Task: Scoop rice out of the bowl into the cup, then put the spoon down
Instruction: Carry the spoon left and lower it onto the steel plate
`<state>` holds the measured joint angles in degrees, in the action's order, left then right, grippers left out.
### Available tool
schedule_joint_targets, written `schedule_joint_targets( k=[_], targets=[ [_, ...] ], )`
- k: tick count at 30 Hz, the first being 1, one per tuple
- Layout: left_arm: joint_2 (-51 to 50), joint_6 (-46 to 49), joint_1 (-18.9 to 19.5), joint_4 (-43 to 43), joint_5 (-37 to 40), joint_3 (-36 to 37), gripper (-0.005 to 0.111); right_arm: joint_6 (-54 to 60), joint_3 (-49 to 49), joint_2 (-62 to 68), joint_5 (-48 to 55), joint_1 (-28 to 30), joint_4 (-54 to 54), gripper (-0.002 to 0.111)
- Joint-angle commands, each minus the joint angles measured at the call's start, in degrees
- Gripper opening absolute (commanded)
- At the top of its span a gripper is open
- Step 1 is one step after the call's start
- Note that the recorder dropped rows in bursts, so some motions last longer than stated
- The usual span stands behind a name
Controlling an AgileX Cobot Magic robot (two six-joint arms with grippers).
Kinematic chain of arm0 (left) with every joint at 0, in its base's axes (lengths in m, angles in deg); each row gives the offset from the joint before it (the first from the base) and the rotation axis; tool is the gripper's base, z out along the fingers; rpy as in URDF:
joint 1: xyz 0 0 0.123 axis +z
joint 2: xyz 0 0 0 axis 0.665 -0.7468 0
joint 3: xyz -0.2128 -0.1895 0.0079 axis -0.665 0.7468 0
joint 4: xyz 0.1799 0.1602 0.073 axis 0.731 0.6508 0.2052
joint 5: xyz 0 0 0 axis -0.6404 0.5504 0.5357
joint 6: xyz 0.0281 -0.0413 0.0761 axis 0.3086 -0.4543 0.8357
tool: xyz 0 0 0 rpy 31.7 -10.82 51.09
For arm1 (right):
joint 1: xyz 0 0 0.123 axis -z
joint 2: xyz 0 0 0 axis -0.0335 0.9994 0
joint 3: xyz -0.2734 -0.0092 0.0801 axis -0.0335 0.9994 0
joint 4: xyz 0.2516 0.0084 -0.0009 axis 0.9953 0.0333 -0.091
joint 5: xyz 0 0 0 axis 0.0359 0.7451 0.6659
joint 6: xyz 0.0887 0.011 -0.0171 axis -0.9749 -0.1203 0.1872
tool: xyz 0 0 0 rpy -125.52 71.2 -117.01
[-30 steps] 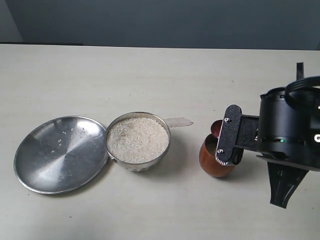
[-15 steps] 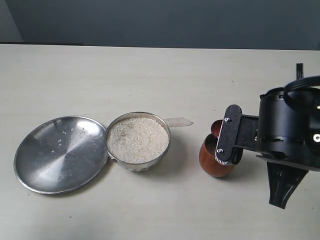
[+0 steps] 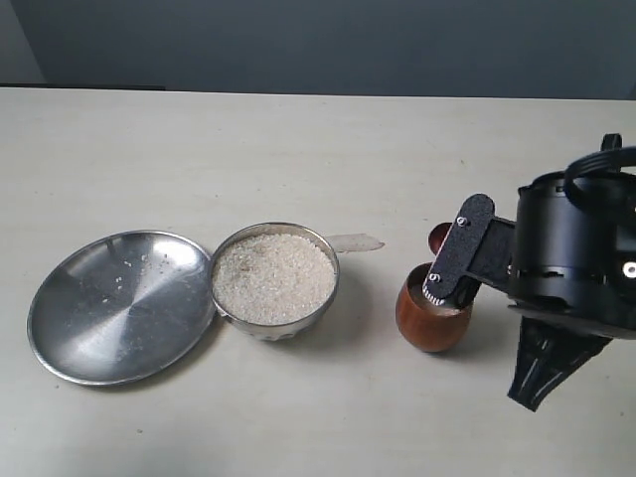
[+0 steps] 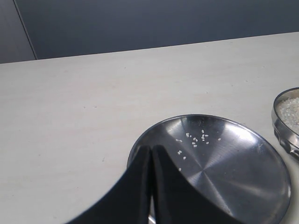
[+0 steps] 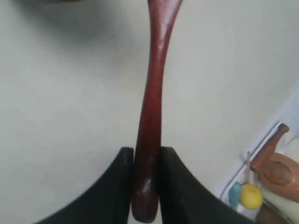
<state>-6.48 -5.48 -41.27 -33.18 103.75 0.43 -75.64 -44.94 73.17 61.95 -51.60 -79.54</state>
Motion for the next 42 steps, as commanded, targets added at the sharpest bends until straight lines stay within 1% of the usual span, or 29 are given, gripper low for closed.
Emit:
schedule_joint_targets(
  k=[1,4,8,11,13,19,24,29,32,36,42],
  targets=[
    [0.3,-0.2,0.1,-0.4,-0.4,0.2,0.000,-4.7,-1.8,-0.5,-5.8,-0.2,4.1,-0.001],
    [0.3,-0.2,0.1,-0.4,-0.4,0.2,0.000,-6.2,-4.0,-0.8,-12.8,-0.2,9.4,-0.001],
    [0.3,-0.2,0.1,-0.4,-0.4,0.2,0.000,-6.4,-6.8,-0.8,-26.8,-0.2,20.7,-0.001],
    [0.3,-0.2,0.1,-0.4,-0.4,0.2,0.000,-1.9,-8.1,-0.2,-34.6,-0.2,29.8,-0.001],
    [0.3,-0.2,0.1,-0.4,-0.4,0.2,0.000,2.7,-9.3,0.9,-37.4,-0.2,35.8,-0.001],
    [0.3,-0.2,0.1,-0.4,-0.4,0.2,0.000,10.8,-15.2,7.9,-38.5,-0.2,46.6,-0.001],
    [0.3,-0.2,0.1,-0.4,-0.4,0.2,0.000,16.0,-21.0,14.4,-38.9,-0.2,52.0,-0.001],
    [0.3,-0.2,0.1,-0.4,-0.4,0.2,0.000,18.3,-26.6,20.3,-38.9,-0.5,54.8,-0.001],
    [0.3,-0.2,0.1,-0.4,-0.4,0.2,0.000,19.0,-30.5,23.8,-39.0,-1.9,54.8,-0.001],
    [0.3,-0.2,0.1,-0.4,-0.4,0.2,0.000,19.0,-35.4,27.9,-39.6,-3.1,55.0,-0.001],
    [0.3,-0.2,0.1,-0.4,-0.4,0.2,0.000,19.0,-40.5,32.5,-39.3,-3.3,57.3,-0.001]
  ],
)
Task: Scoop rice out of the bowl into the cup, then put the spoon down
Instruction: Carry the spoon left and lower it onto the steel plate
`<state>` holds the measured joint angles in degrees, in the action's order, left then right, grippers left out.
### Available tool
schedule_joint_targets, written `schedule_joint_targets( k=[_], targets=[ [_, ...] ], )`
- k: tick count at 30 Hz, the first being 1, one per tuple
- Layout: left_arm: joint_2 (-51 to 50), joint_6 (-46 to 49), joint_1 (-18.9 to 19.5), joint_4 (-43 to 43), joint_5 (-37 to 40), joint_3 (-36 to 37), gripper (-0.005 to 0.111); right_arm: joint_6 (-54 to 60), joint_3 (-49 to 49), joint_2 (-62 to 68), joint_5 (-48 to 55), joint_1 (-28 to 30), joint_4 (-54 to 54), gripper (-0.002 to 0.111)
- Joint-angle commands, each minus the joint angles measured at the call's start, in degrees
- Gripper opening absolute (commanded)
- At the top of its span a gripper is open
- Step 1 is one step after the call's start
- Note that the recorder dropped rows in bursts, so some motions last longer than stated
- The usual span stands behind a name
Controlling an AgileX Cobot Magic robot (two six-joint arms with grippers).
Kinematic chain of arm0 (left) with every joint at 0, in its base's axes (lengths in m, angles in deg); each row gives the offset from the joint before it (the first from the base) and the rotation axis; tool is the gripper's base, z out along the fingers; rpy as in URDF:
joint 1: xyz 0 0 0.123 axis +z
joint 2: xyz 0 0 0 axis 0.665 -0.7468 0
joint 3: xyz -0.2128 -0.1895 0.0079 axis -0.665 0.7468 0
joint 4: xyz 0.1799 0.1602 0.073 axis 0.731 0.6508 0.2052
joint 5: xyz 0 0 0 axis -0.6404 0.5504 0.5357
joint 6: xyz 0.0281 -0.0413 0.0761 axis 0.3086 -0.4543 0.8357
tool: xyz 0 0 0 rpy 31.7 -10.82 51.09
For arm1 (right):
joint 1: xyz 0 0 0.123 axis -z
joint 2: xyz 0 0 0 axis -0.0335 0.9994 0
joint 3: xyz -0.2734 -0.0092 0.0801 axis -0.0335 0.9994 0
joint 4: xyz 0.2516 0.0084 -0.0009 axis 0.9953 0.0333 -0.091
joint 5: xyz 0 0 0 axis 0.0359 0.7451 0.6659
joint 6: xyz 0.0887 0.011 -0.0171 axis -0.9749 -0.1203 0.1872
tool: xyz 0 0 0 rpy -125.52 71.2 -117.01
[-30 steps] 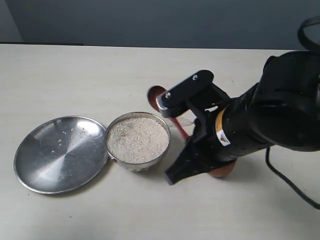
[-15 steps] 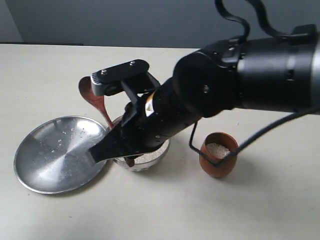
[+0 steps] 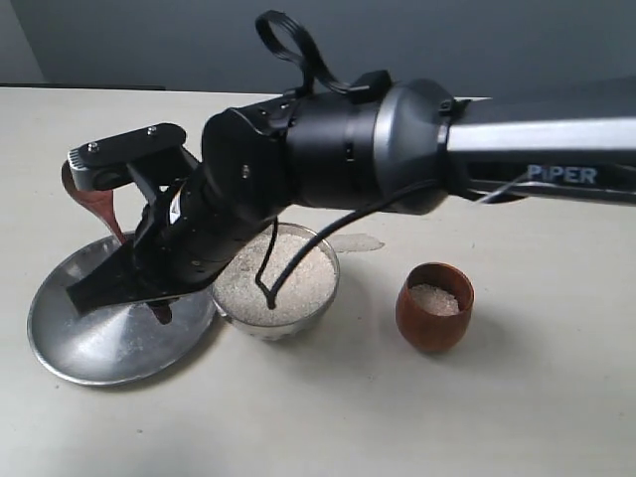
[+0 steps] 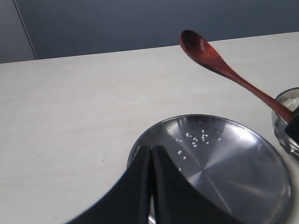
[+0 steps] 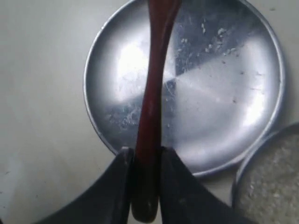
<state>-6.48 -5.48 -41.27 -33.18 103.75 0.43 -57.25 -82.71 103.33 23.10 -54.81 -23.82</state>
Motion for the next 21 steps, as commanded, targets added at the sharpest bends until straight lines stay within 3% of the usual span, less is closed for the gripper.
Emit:
schedule_joint_targets(
  k=[1,21],
  targets=[
    [0.3,-0.2,0.1,-0.4,-0.4,0.2,0.000,0.7,-3.2,2.7,-0.5,-0.1,1.9,-0.001],
    [0.3,-0.2,0.1,-0.4,-0.4,0.2,0.000,0.8,-13.0,19.7,-6.7,-1.0,3.8,-0.001]
  ],
)
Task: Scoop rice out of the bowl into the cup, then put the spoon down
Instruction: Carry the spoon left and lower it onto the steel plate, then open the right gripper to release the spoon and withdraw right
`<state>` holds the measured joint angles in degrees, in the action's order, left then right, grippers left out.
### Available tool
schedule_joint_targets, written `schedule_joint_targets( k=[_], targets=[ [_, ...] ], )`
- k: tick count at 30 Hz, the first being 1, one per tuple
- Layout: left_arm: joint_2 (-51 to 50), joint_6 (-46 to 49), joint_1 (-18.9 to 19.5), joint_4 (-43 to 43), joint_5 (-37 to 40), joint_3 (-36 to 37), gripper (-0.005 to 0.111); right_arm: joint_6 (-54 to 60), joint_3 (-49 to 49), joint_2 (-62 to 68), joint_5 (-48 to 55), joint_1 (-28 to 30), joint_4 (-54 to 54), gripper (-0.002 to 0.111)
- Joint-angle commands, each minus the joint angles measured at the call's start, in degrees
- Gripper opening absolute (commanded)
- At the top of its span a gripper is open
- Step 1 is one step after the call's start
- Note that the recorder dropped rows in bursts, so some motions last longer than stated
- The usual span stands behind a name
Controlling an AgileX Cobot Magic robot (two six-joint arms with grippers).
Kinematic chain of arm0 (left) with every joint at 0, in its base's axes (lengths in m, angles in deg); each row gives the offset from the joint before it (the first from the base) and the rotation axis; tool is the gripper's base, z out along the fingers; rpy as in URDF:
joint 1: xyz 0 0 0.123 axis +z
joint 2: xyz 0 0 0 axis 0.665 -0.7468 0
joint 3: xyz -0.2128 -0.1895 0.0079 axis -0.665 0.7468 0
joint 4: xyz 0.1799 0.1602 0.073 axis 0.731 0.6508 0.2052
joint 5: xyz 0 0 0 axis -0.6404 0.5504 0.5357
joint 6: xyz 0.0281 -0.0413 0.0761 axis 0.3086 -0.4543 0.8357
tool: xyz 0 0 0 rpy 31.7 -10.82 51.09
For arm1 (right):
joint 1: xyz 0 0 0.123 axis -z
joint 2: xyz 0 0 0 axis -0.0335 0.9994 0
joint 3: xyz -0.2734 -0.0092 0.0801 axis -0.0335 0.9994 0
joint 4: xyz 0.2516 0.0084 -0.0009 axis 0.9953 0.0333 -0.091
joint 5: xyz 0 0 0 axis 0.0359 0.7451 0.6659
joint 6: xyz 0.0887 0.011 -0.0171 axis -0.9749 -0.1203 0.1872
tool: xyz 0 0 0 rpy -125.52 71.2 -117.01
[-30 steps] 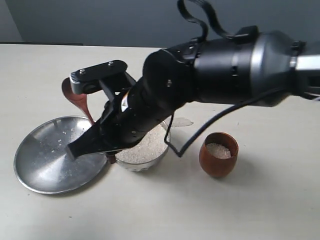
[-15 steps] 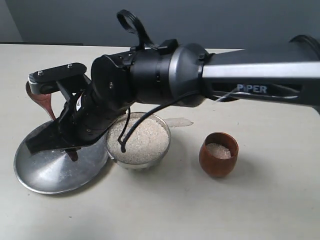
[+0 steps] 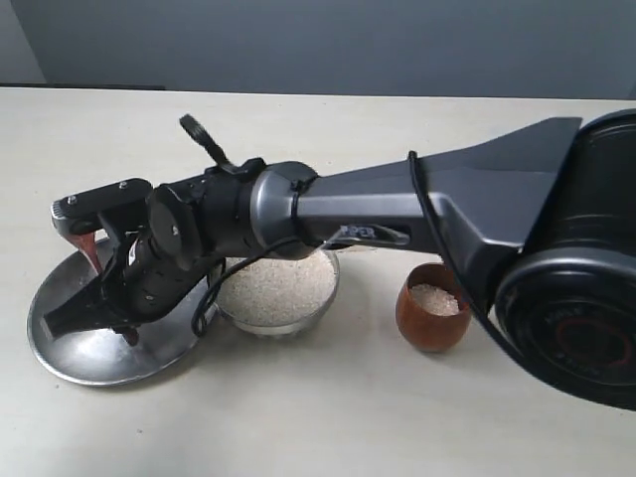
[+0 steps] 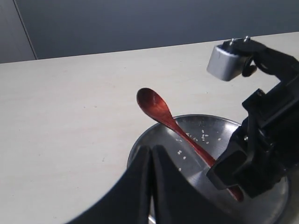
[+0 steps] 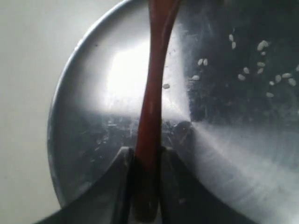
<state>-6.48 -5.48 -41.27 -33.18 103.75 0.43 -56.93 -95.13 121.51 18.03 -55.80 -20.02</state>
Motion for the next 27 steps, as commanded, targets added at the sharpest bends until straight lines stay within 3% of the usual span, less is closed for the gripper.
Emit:
schedule_joint_targets(
  k=[1,4,6,8,23,25,26,27],
  targets=[
    [0.3,-0.2,0.1,-0.4,-0.4,0.2,0.000,0.5,-0.5,1.9,-1.8,0.0,-0.3,-0.001],
    [0.3,-0.2,0.1,-0.4,-0.4,0.2,0.000,0.5,-0.5,2.2,-1.8,0.0,-0.9,0.005],
    [0.3,-0.2,0.1,-0.4,-0.4,0.2,0.000,0.5,-0.5,2.2,-1.8,-0.4,-0.9,0.029],
    [0.3,-0.2,0.1,-0.4,-0.4,0.2,0.000,0.5,-0.5,2.2,-1.8,-0.8,-0.7,0.038],
    [0.3,-0.2,0.1,-0.4,-0.4,0.2,0.000,0.5,-0.5,-6.8,-3.7,-1.2,-3.7,0.036],
    [0.3,-0.2,0.1,-0.4,-0.4,0.2,0.000,0.1,-0.5,-8.8,-2.8,-1.1,-7.3,0.023],
    [0.3,-0.2,0.1,-0.4,-0.4,0.2,0.000,-1.2,-0.5,-10.3,-1.3,-1.0,-10.9,0.006],
    [0.3,-0.2,0.1,-0.4,-0.4,0.2,0.000,-3.4,-0.5,-11.1,-0.5,-0.7,-13.8,0.000]
  ],
)
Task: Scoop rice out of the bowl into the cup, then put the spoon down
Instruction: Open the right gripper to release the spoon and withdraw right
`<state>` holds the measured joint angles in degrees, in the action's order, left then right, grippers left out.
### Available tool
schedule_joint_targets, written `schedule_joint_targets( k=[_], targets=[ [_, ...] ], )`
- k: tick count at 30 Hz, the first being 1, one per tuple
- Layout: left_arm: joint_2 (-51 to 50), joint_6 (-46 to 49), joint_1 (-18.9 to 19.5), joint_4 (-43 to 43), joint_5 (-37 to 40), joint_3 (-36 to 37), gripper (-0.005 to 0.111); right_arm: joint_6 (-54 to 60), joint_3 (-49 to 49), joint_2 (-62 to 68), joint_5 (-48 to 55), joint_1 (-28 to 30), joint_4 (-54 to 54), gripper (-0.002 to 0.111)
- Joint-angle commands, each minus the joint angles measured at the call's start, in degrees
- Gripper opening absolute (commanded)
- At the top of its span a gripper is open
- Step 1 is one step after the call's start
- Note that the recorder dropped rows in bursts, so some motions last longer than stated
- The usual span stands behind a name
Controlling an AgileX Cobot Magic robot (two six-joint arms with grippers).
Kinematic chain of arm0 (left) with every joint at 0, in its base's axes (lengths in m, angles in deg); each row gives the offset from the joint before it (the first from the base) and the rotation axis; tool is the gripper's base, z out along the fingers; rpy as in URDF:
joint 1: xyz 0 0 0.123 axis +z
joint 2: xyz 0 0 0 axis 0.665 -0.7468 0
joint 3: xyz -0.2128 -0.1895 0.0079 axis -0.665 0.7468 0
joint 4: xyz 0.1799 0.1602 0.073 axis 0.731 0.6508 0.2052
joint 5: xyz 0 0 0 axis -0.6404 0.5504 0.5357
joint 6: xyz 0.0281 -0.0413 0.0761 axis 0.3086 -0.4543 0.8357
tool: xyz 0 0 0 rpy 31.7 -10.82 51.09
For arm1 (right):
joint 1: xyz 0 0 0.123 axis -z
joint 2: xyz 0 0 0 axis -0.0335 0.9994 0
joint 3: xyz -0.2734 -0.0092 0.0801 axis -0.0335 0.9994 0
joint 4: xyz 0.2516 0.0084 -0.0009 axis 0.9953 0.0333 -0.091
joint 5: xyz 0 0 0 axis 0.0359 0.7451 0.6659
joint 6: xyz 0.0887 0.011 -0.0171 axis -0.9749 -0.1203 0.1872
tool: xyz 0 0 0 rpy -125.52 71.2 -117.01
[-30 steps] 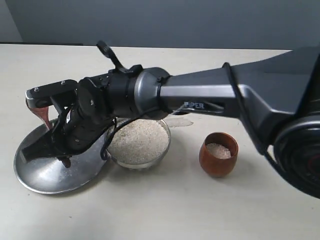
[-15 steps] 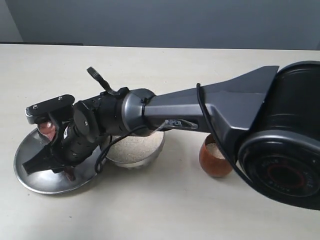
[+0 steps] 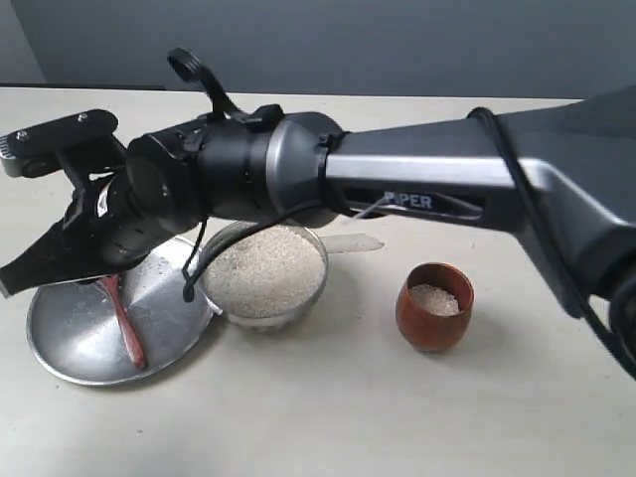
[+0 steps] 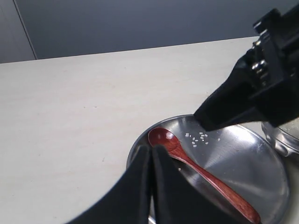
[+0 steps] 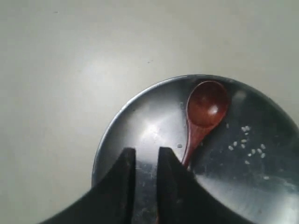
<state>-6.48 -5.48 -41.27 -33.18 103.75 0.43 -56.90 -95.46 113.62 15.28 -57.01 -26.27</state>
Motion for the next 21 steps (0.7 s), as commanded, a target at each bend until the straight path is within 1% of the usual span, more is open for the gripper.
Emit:
schedule_joint_targets(
  k=[1,2,3,5,8,13,18,21],
  targets=[
    [0.3,-0.2,0.1,-0.4,-0.4,0.2,0.000,-10.2,-0.2,-4.4,3.9,1.0,-13.8,0.000],
    [0.3,-0.2,0.1,-0.4,-0.4,0.2,0.000,-14.2,-0.2,-5.1,5.0,1.2,-17.8,0.000],
    [0.3,-0.2,0.1,-0.4,-0.4,0.2,0.000,-19.7,-0.2,-6.4,8.1,1.7,-25.4,0.000],
    [0.3,-0.2,0.1,-0.4,-0.4,0.2,0.000,-23.1,-0.2,-8.0,12.2,2.3,-33.3,0.000],
    [0.3,-0.2,0.1,-0.4,-0.4,0.2,0.000,-25.5,-0.2,-10.2,18.7,2.4,-42.4,0.000],
    [0.3,-0.2,0.1,-0.4,-0.4,0.2,0.000,-28.1,-0.2,-14.8,25.2,2.4,-50.6,0.000],
    [0.3,-0.2,0.1,-0.4,-0.4,0.2,0.000,-29.2,-0.2,-18.8,25.6,3.2,-52.8,0.000],
    [0.3,-0.2,0.1,-0.4,-0.4,0.2,0.000,-29.4,-0.2,-21.1,26.9,5.0,-53.0,0.000]
  ],
)
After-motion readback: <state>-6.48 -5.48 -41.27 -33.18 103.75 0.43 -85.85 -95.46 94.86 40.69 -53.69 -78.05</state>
